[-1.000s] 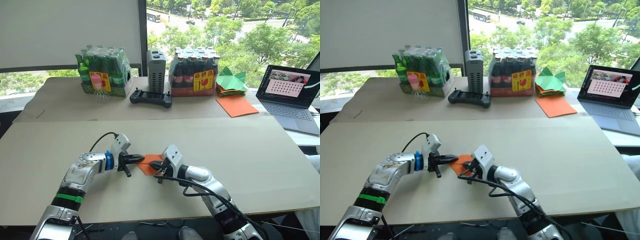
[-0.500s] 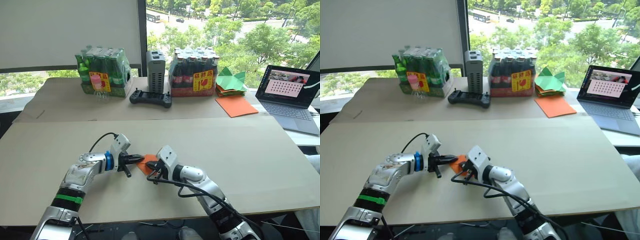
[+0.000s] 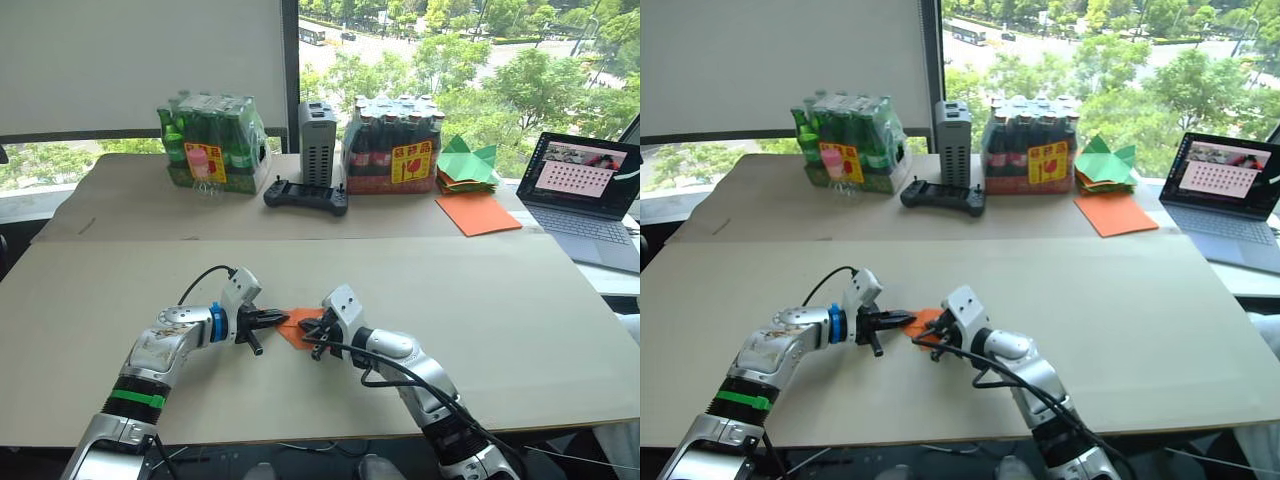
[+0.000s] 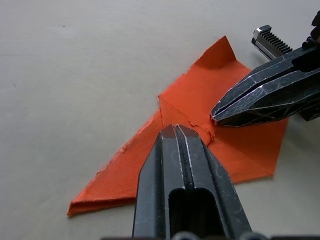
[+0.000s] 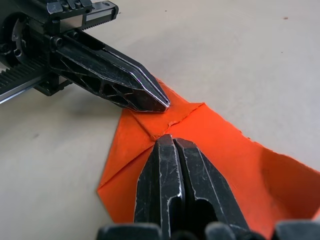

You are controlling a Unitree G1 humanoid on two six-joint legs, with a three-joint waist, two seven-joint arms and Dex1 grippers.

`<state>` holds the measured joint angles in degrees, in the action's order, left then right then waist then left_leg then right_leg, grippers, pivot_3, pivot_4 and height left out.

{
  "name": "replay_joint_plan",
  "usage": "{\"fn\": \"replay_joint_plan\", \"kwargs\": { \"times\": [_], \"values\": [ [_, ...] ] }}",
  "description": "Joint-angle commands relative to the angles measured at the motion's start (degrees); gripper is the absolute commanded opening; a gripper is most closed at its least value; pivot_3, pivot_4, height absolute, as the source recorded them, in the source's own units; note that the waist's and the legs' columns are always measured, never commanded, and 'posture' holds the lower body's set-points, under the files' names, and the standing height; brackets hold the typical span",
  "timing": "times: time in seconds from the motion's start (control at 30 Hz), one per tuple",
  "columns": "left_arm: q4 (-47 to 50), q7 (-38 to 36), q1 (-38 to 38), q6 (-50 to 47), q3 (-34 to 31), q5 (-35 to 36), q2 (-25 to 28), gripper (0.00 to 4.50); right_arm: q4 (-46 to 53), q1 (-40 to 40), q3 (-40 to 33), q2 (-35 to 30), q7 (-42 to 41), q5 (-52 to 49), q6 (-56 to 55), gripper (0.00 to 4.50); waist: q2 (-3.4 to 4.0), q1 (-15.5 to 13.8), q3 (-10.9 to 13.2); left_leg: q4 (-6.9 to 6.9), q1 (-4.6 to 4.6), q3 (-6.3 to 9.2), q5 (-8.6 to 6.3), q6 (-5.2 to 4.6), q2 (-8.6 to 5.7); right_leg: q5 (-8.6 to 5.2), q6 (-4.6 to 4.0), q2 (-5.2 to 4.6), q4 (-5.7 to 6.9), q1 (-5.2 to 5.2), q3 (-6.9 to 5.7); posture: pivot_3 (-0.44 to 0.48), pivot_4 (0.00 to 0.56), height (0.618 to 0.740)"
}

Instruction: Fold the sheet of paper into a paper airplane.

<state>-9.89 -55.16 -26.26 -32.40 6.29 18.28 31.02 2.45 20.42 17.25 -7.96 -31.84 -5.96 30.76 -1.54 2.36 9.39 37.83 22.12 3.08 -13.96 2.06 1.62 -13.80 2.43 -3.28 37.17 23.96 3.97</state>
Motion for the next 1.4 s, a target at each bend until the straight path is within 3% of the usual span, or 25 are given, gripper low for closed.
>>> {"fn": "replay_joint_plan", "kwargs": {
  "times": [0.03, 0.27, 0.57, 1.03, 1.4],
  "values": [
    [-0.4, 0.1, 0.5, -0.2, 0.2, -0.6, 0.0, 0.0, 1.3, -1.5, -3.0, -0.8, 1.5, -1.4, 3.2, 0.03, 0.0, 0.0, 0.0, 0.0, -0.01, 0.01, 0.0, 0.0, 0.0, 0.0, 0.0, 0.0, 0.01, 0.0, 0.0, 0.0, 0.15, 0.74],
    [-0.9, -0.2, 0.1, 0.2, 0.6, -0.9, -0.1, 0.0, 3.4, -1.2, -6.3, 0.3, 2.3, -5.5, 5.8, 0.03, 0.0, 0.0, 0.0, 0.0, 0.01, 0.0, 0.0, 0.0, 0.0, 0.0, 0.0, 0.0, 0.01, 0.01, 0.0, 0.0, 0.15, 0.74],
    [-1.4, -0.6, -0.4, 0.5, 0.8, -1.1, 0.0, 0.0, 2.6, -2.2, -1.3, -4.7, 2.0, -1.0, 2.2, 0.03, 0.0, 0.1, 0.0, 0.0, 0.0, -0.01, 0.0, 0.0, 0.0, 0.0, 0.01, 0.0, 0.0, 0.0, 0.0, 0.0, 0.15, 0.74],
    [-1.1, -0.4, -0.2, 0.5, 0.7, -1.0, -0.2, 0.0, -1.9, 1.0, -2.6, -2.5, 6.0, 1.2, -0.9, 0.03, 0.0, 0.1, 0.0, 0.0, -0.02, 0.0, 0.0, 0.0, 0.01, 0.0, 0.0, 0.01, 0.01, -0.01, 0.0, 0.0, 0.15, 0.74],
    [-0.2, 0.0, 0.9, 0.1, 0.4, -0.7, 0.0, 0.0, -1.4, -0.5, -2.1, -5.0, 4.9, 2.3, -0.7, 0.03, 0.0, 0.1, 0.0, 0.0, -0.02, -0.01, 0.0, 0.0, 0.01, 0.0, 0.0, 0.01, 0.0, -0.01, 0.0, 0.0, 0.15, 0.74]
  ]
}}
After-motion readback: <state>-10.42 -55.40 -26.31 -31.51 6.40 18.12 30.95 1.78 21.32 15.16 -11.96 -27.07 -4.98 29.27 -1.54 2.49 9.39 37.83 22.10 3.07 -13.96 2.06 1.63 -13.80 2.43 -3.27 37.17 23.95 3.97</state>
